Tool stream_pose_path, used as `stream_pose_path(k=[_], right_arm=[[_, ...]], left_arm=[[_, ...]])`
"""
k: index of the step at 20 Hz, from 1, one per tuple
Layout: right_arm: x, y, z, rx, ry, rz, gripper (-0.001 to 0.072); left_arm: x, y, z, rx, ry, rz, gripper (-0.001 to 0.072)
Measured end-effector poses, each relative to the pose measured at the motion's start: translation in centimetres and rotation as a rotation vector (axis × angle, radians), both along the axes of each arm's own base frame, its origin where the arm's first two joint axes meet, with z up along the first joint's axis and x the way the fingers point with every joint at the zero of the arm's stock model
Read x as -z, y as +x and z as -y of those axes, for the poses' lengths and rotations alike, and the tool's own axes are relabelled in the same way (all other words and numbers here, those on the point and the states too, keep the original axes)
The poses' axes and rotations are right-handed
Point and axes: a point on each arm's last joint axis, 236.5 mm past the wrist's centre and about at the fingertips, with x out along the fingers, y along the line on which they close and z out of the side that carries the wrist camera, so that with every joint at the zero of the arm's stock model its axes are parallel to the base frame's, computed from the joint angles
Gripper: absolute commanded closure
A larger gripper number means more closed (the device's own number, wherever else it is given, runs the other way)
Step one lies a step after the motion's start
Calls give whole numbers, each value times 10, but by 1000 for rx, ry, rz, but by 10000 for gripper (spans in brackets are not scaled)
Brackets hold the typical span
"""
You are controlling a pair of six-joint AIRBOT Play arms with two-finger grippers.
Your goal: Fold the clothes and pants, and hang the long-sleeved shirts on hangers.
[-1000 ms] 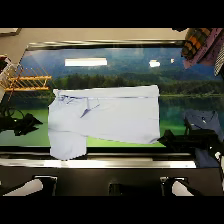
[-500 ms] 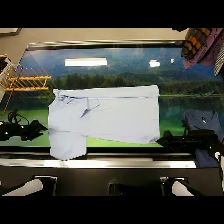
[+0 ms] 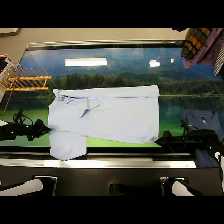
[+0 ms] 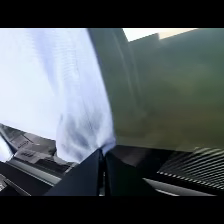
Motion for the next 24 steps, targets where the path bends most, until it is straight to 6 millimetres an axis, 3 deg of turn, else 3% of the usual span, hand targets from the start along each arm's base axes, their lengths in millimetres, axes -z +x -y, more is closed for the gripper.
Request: stream_pose_path(k=[4, 7, 9, 11, 13, 16, 18, 20, 22, 24], right_arm=[[-17, 14, -4, 3, 18, 88, 684], [-41, 45, 0, 0, -30, 217, 685], [-70, 80, 0, -35, -97, 347, 685], [-117, 123, -5, -60, -170, 495, 685], [-179, 159, -6, -72, -250, 649, 684], [-301, 185, -2, -54, -376, 896, 684], [-383, 172, 1, -30, -462, 1050, 684], [-458, 138, 4, 12, -546, 1195, 684], [-519, 90, 7, 73, -625, 1323, 684], [-565, 38, 13, 160, -694, 1431, 684]], left_arm=[[-7, 9, 8, 27, 0, 26, 694], [-37, 32, 14, 55, 16, 116, 694], [-73, 56, 15, 72, 50, 211, 694], [-124, 84, 15, 83, 96, 332, 694], [-196, 110, 10, 72, 157, 490, 694], [-325, 121, 8, 55, 272, 740, 694], [-403, 103, 9, 35, 355, 870, 694], [-468, 72, 15, -5, 422, 977, 694], [-513, 33, 21, -62, 470, 1055, 693], [-544, -6, 26, -122, 508, 1112, 693]])
